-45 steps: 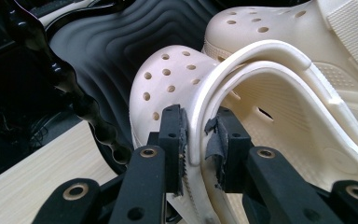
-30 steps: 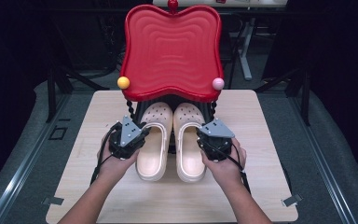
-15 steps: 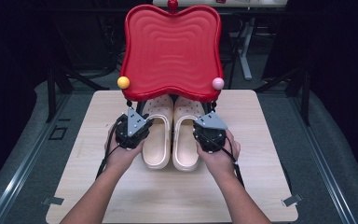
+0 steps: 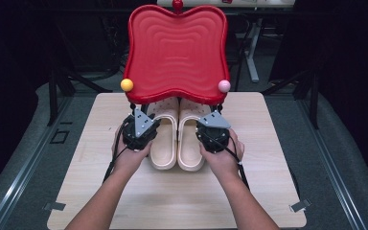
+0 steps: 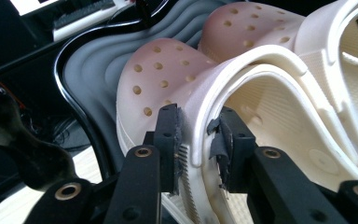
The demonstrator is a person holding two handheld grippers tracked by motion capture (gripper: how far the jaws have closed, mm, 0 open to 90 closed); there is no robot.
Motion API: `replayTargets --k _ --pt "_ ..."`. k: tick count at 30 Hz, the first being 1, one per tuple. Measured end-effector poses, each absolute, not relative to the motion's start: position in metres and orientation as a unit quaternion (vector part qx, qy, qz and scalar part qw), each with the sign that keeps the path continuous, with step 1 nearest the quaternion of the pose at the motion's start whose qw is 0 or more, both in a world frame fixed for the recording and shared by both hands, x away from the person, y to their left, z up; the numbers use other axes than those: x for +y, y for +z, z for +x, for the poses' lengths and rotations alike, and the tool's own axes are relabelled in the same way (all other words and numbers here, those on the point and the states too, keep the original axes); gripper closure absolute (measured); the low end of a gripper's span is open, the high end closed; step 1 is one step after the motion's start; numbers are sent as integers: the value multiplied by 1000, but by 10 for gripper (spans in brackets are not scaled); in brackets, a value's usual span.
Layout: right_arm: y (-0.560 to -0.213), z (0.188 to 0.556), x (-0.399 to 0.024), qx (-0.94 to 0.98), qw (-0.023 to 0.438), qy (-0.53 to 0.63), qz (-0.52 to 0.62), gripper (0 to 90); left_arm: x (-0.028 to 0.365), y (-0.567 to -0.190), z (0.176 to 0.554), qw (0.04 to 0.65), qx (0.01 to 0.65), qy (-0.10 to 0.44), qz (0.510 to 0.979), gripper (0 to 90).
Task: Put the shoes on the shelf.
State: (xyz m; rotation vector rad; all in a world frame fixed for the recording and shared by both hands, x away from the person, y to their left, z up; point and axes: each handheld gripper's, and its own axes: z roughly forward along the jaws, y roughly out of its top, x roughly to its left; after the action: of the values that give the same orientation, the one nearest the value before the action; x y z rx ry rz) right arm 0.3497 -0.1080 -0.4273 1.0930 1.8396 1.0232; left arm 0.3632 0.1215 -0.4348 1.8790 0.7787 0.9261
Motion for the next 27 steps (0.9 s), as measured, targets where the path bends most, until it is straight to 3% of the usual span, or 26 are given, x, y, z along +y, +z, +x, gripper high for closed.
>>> replayTargets --k 4,18,27 --pt "-427 347 -107 723 370 402 423 688 123 -435 362 451 309 362 755 678" --pt "-427 347 -107 726 359 405 425 675 124 -436 361 451 310 350 760 647" --pt "-426 345 -107 724 362 414 416 621 123 -438 362 464 317 341 754 555"
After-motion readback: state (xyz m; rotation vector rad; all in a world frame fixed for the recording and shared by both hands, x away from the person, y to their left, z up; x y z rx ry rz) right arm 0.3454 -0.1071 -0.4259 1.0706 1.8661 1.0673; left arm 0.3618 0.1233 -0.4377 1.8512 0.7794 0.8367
